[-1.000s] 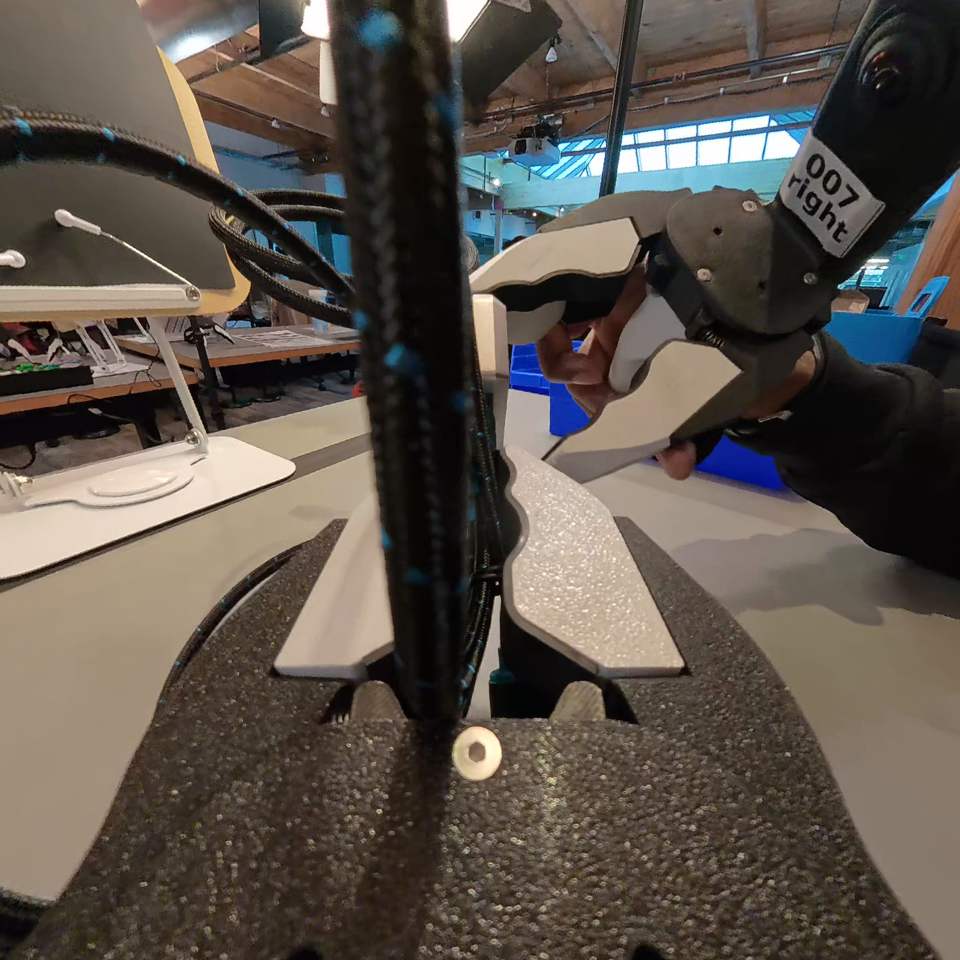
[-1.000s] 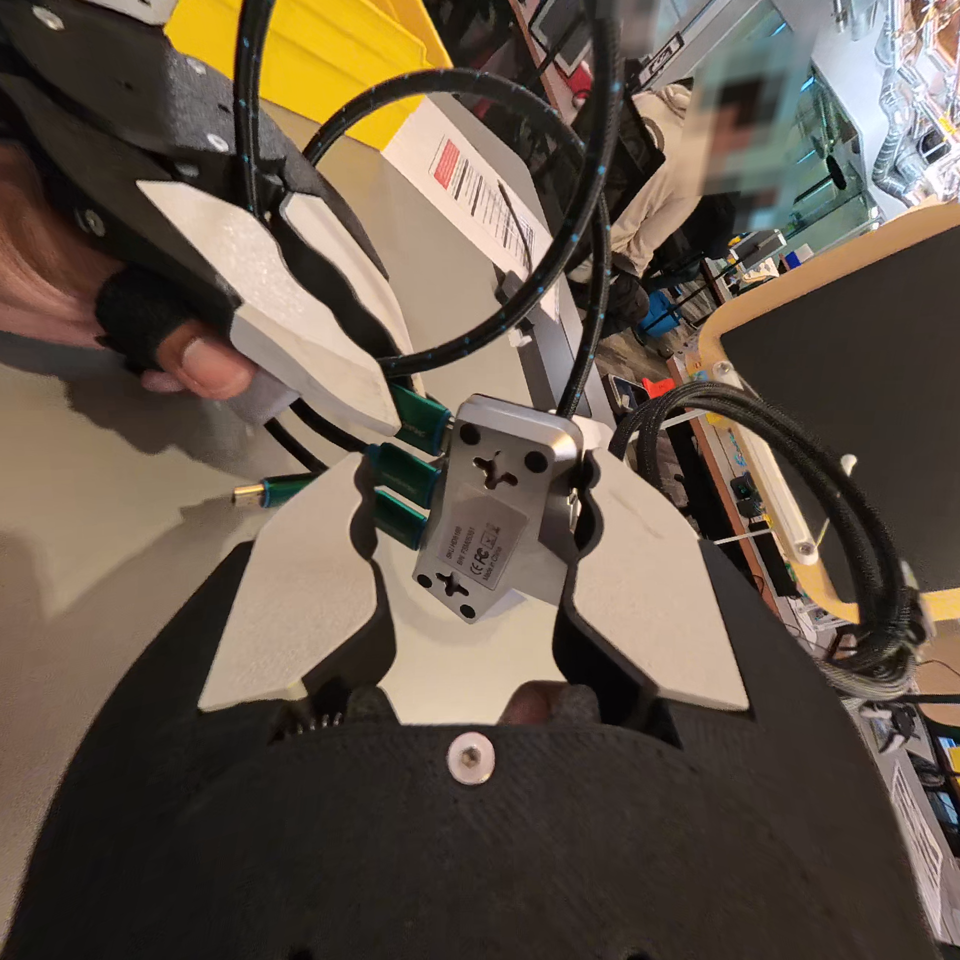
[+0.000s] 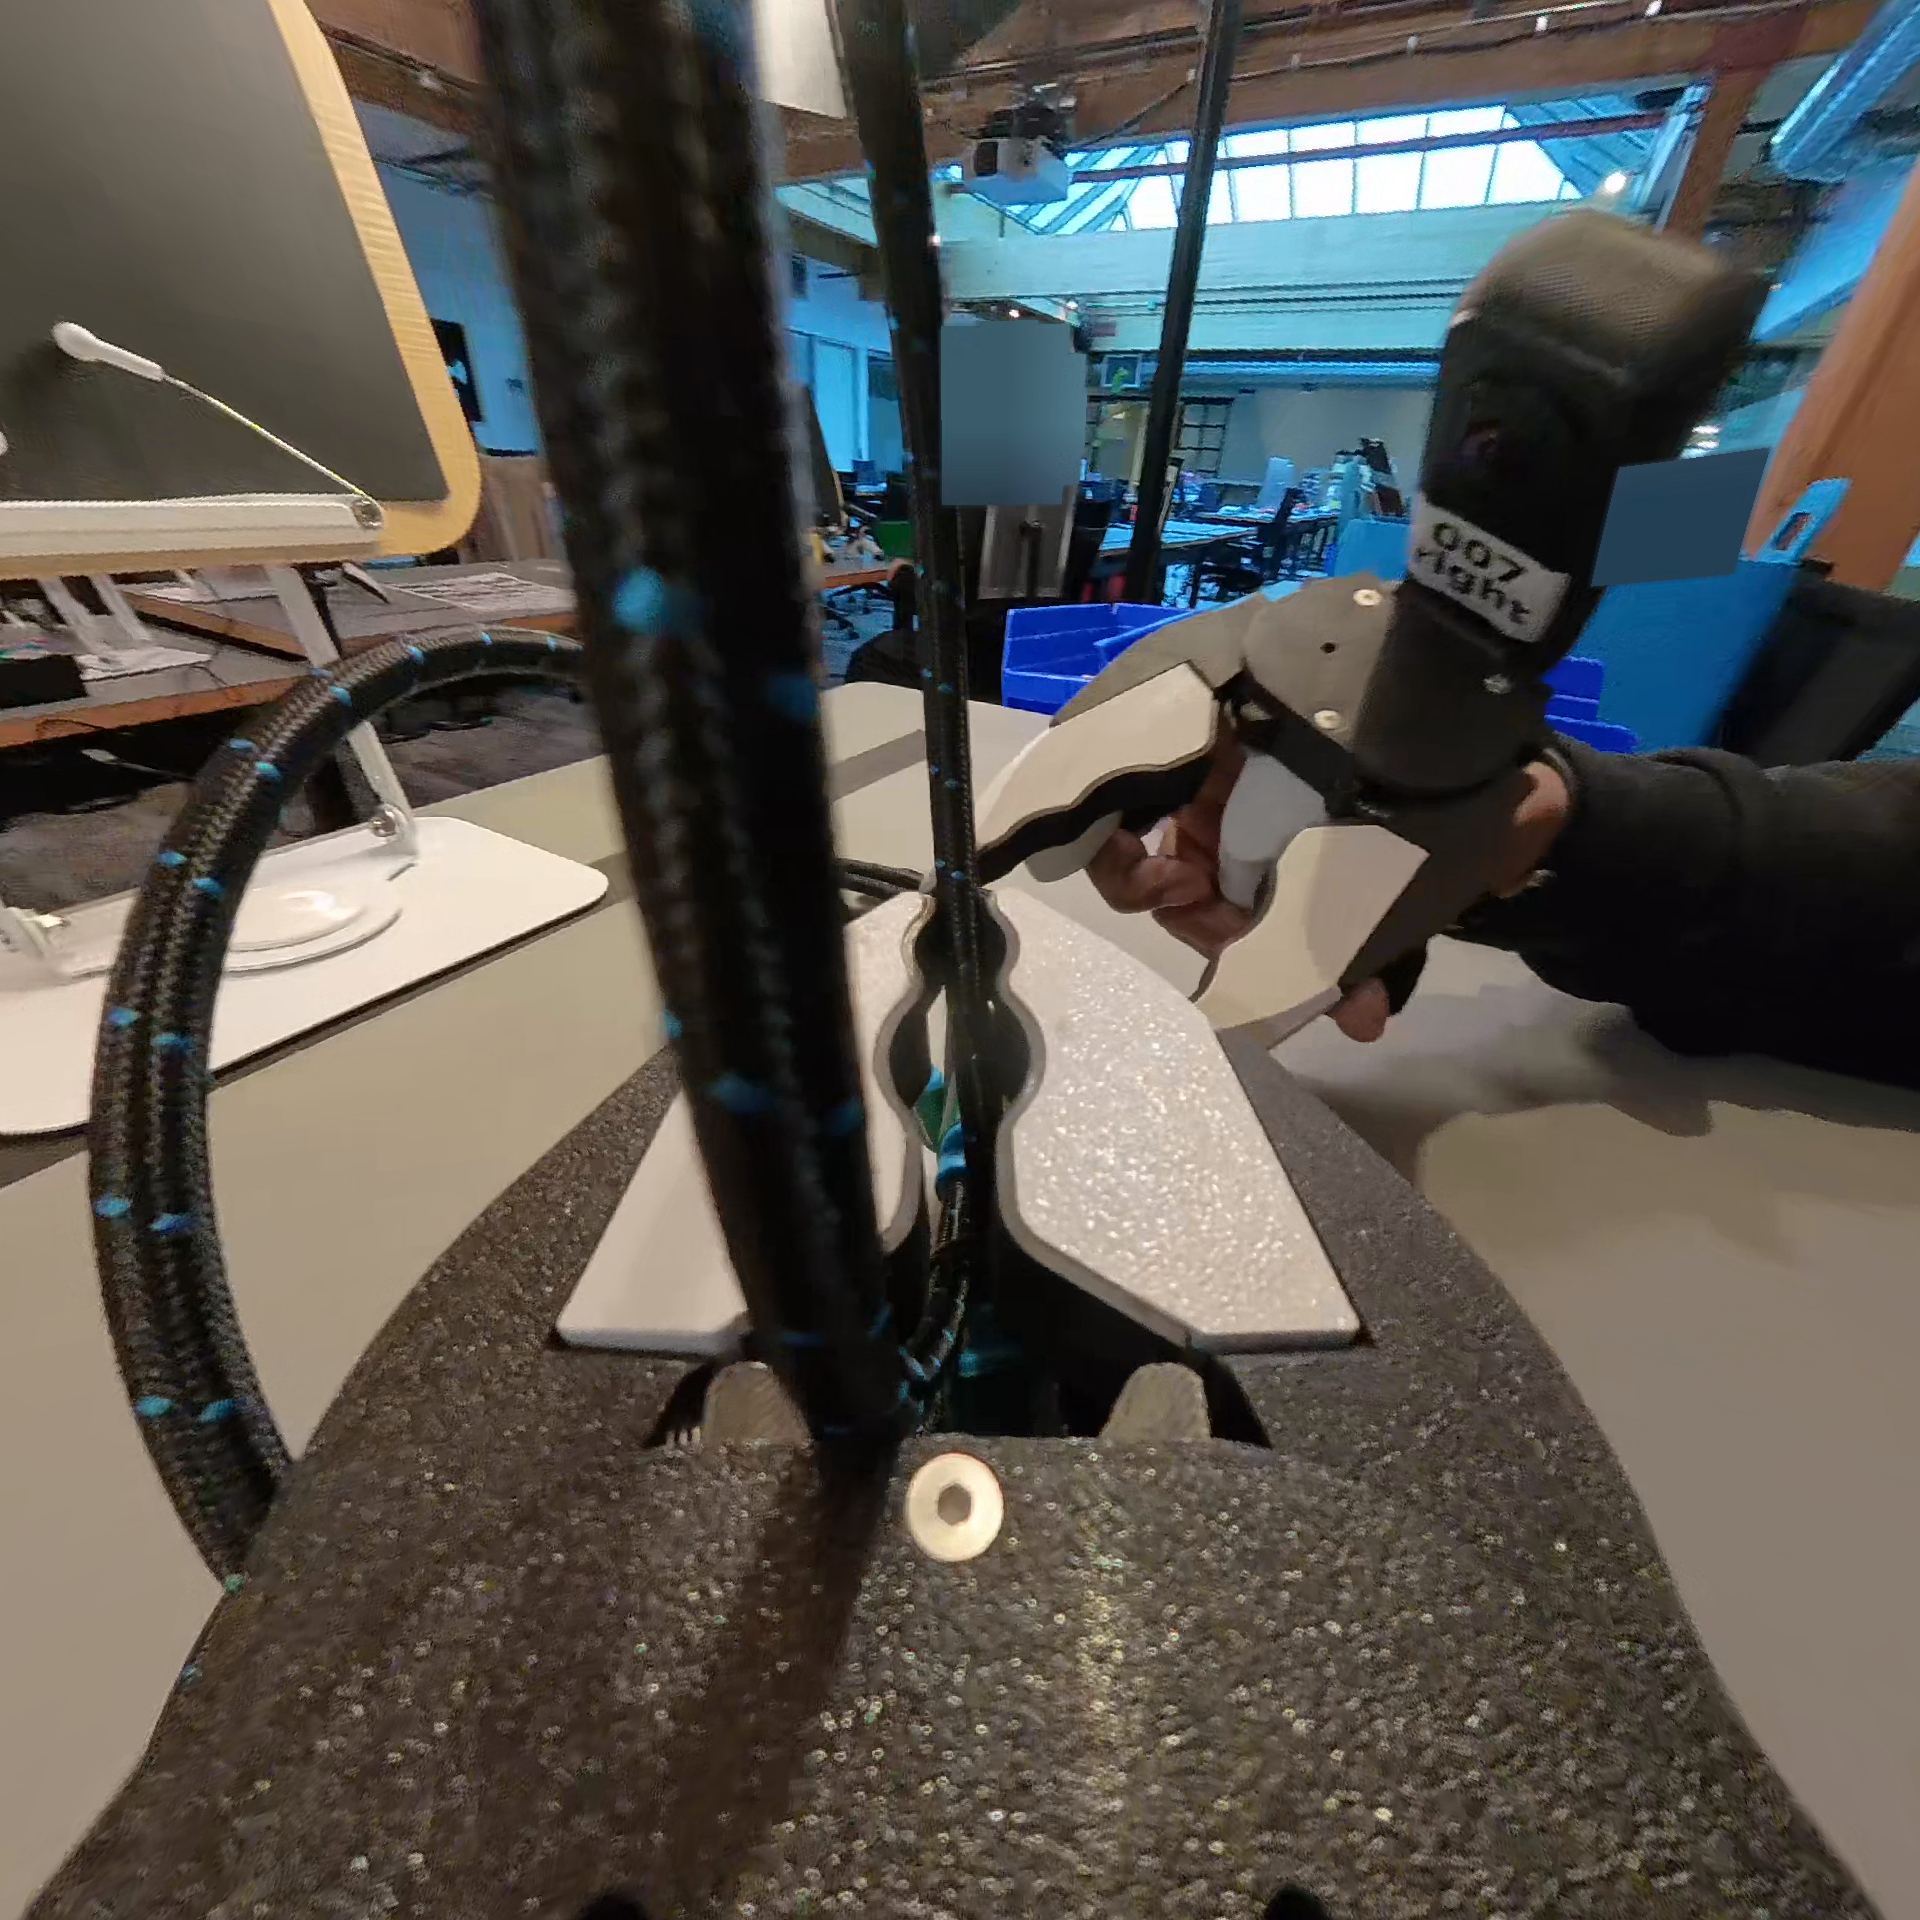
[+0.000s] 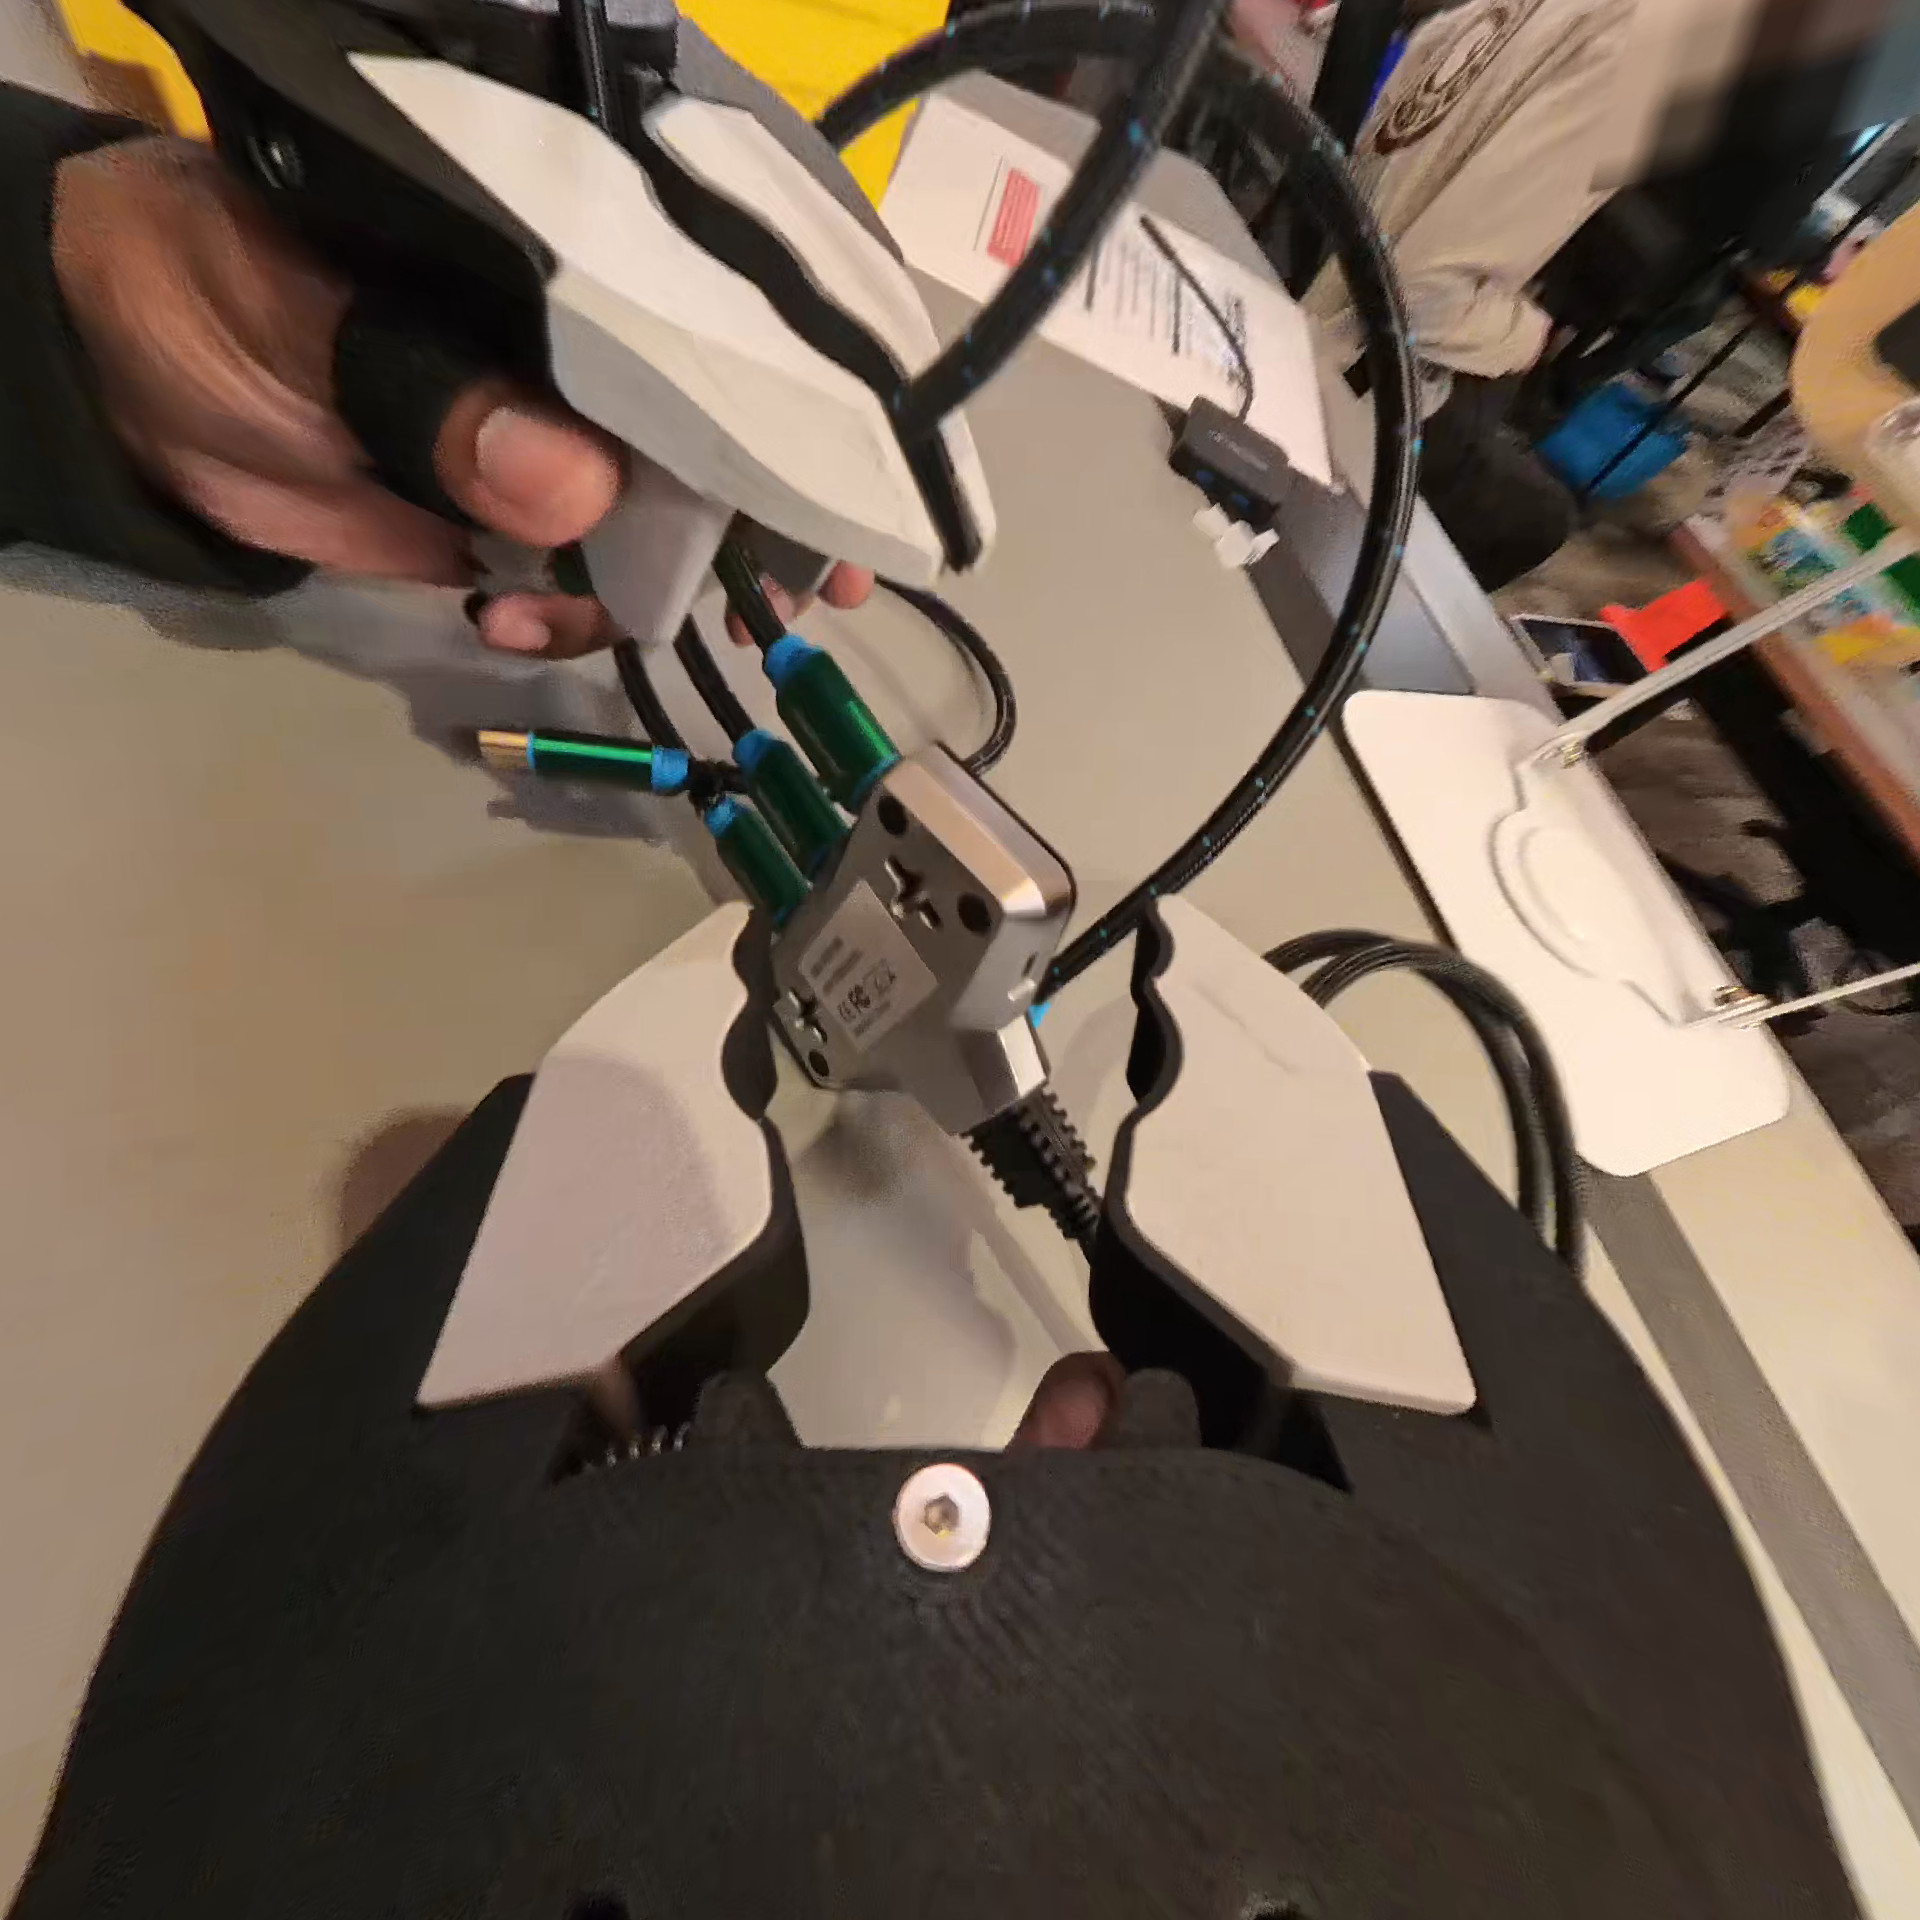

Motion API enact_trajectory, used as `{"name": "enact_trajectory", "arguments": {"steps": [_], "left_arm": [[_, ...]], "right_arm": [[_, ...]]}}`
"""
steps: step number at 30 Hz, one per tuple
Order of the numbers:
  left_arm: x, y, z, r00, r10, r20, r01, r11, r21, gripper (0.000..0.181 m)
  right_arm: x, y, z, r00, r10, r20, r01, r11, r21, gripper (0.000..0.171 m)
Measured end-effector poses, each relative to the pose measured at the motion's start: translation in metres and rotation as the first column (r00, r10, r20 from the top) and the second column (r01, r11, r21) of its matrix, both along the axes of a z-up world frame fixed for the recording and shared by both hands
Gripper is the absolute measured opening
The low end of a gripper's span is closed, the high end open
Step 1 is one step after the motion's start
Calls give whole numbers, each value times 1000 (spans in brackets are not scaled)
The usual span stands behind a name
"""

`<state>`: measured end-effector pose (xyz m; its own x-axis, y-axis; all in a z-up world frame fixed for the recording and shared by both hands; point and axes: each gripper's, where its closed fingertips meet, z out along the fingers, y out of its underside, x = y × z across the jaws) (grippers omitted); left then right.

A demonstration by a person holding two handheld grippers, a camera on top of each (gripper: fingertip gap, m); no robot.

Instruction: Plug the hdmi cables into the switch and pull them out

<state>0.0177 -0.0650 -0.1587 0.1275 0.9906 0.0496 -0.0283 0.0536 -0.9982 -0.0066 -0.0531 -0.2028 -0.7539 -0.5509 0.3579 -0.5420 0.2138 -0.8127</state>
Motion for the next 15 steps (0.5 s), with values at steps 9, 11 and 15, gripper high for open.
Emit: {"name": "enact_trajectory", "arguments": {"steps": [9, 11, 15], "left_arm": [[6, 17, 1, 977, -212, 2, 212, 977, 34, 8], [9, 19, 6, 974, -226, -2, 226, 974, 14, 16], [12, 18, -8, 961, -222, 168, 237, 969, -76, 32]], "right_arm": [[4, -1, -25, 996, 2, 88, -19, 982, 186, 41], [3, 0, -25, 997, 6, 82, -22, 982, 186, 37], [4, 7, -24, 987, 36, 159, -71, 972, 223, 28]]}}
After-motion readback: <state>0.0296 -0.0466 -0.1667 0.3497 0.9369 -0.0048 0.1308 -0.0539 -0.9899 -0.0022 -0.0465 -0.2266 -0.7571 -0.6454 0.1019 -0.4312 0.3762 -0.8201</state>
